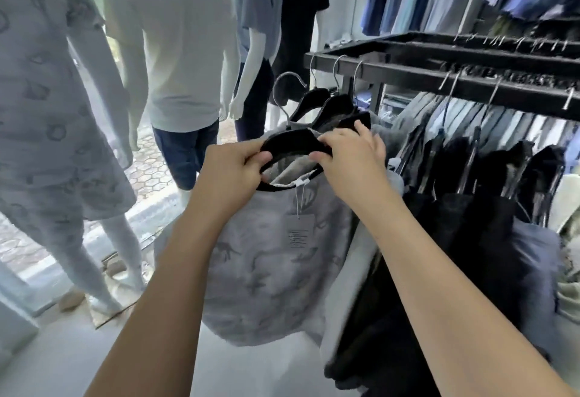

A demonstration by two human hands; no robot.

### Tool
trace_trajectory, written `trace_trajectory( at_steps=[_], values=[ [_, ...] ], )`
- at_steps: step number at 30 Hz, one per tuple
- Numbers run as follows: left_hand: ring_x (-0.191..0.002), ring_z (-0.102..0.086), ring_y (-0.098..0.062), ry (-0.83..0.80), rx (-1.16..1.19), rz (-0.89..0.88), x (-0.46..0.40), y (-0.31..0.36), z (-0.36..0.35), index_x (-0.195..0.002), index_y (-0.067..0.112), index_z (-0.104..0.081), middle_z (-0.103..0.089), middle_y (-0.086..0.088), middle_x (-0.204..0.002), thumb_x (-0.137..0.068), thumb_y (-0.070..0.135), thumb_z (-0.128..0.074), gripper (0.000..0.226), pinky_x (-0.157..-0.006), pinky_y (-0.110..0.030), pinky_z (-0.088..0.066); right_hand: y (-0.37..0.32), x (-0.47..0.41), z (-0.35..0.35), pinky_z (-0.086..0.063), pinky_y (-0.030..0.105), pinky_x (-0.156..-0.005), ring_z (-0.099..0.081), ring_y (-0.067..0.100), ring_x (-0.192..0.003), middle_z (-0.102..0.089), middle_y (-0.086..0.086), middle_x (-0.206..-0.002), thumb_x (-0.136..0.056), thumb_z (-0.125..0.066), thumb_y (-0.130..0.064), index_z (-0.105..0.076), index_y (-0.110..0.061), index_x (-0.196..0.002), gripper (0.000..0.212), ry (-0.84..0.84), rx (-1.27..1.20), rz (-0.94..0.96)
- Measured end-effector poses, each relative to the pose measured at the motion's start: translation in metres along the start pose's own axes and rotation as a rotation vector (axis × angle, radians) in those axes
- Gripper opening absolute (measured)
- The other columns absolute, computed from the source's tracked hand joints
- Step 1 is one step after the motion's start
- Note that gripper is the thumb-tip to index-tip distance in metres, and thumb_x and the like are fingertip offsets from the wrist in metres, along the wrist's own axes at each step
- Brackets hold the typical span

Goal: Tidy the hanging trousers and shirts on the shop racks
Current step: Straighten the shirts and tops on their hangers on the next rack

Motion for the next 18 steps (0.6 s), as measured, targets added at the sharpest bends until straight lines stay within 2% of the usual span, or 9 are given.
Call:
trace_trajectory(
  at_steps=[3, 6, 8, 10, 11, 13, 16, 18],
  values=[
    [-0.073, -0.066, -0.029, -0.002, 0.037, 0.014, -0.033, 0.006, -0.019, -0.084, 0.005, -0.069, -0.067, -0.018, -0.071, -0.086, 0.022, -0.056, 0.021, -0.068, -0.038, -0.049, 0.025, -0.013, 0.012, -0.024, 0.049, -0.115, -0.030, 0.029, -0.142, -0.057, 0.001, -0.134, -0.099, -0.049, -0.038, -0.053, -0.027, -0.134, 0.037, 0.006, -0.011, -0.117],
    [-0.062, -0.055, -0.026, -0.007, 0.075, 0.023, -0.059, 0.017, -0.036, -0.074, 0.003, -0.064, -0.061, -0.017, -0.063, -0.086, 0.020, -0.059, 0.021, -0.060, -0.033, -0.042, 0.044, -0.015, 0.018, -0.044, 0.043, -0.101, -0.052, 0.029, -0.123, -0.063, 0.005, -0.122, -0.096, -0.055, -0.032, -0.049, -0.021, -0.138, 0.043, -0.070, -0.018, -0.174],
    [-0.056, -0.044, -0.020, -0.021, 0.093, 0.008, -0.072, 0.028, -0.048, -0.064, 0.006, -0.058, -0.053, -0.012, -0.056, -0.086, 0.018, -0.061, 0.026, -0.058, -0.029, -0.035, 0.050, -0.016, 0.019, -0.046, 0.039, -0.100, -0.055, 0.027, -0.121, -0.061, 0.005, -0.128, -0.096, -0.056, -0.032, -0.044, -0.019, -0.143, 0.050, -0.094, -0.075, -0.223],
    [-0.062, -0.050, -0.019, -0.050, 0.115, 0.000, -0.083, 0.038, -0.062, -0.076, 0.012, -0.072, -0.061, -0.004, -0.061, -0.087, 0.019, -0.062, 0.016, -0.063, -0.026, -0.036, 0.051, -0.017, 0.022, -0.047, 0.040, -0.100, -0.054, 0.027, -0.121, -0.055, 0.005, -0.136, -0.097, -0.053, -0.032, -0.040, -0.020, -0.145, 0.051, -0.082, -0.136, -0.282],
    [-0.066, -0.052, -0.019, -0.062, 0.123, -0.008, -0.088, 0.044, -0.068, -0.076, 0.015, -0.073, -0.063, -0.003, -0.064, -0.087, 0.020, -0.062, 0.016, -0.064, -0.026, -0.037, 0.051, -0.018, 0.024, -0.047, 0.039, -0.099, -0.053, 0.027, -0.122, -0.054, 0.006, -0.137, -0.098, -0.052, -0.032, -0.039, -0.020, -0.145, 0.050, -0.065, -0.159, -0.303],
    [-0.067, -0.052, -0.019, -0.067, 0.128, -0.044, -0.096, 0.054, -0.079, -0.070, 0.010, -0.068, -0.063, -0.005, -0.062, -0.086, 0.021, -0.063, 0.020, -0.063, -0.026, -0.036, 0.052, -0.021, 0.026, -0.047, 0.034, -0.094, -0.054, 0.025, -0.120, -0.058, 0.007, -0.130, -0.099, -0.050, -0.030, -0.042, -0.022, -0.143, 0.046, -0.035, -0.202, -0.324],
    [-0.061, -0.054, -0.009, -0.119, 0.199, -0.044, -0.106, 0.066, -0.098, -0.082, 0.013, -0.076, -0.067, -0.001, -0.064, -0.084, 0.023, -0.067, 0.014, -0.056, -0.014, -0.038, 0.058, -0.022, 0.024, -0.042, 0.023, -0.084, -0.057, 0.016, -0.113, -0.062, -0.003, -0.116, -0.097, -0.050, -0.029, -0.047, -0.025, -0.140, 0.043, -0.021, -0.323, -0.373],
    [-0.062, -0.054, -0.011, -0.176, 0.222, -0.069, -0.110, 0.074, -0.111, -0.073, 0.014, -0.072, -0.068, -0.008, -0.066, -0.083, 0.022, -0.068, 0.013, -0.059, -0.014, -0.040, 0.060, -0.022, 0.024, -0.039, 0.019, -0.083, -0.059, 0.012, -0.111, -0.063, -0.006, -0.119, -0.095, -0.052, -0.028, -0.050, -0.028, -0.137, 0.042, 0.014, -0.367, -0.389]
  ],
)
Point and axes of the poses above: each hand's wrist, its own x-axis away from the middle knuckle, its own z-axis out of the back of the hand, y = z × x, the point moved 5 cm from there along -x, towards the middle knuckle
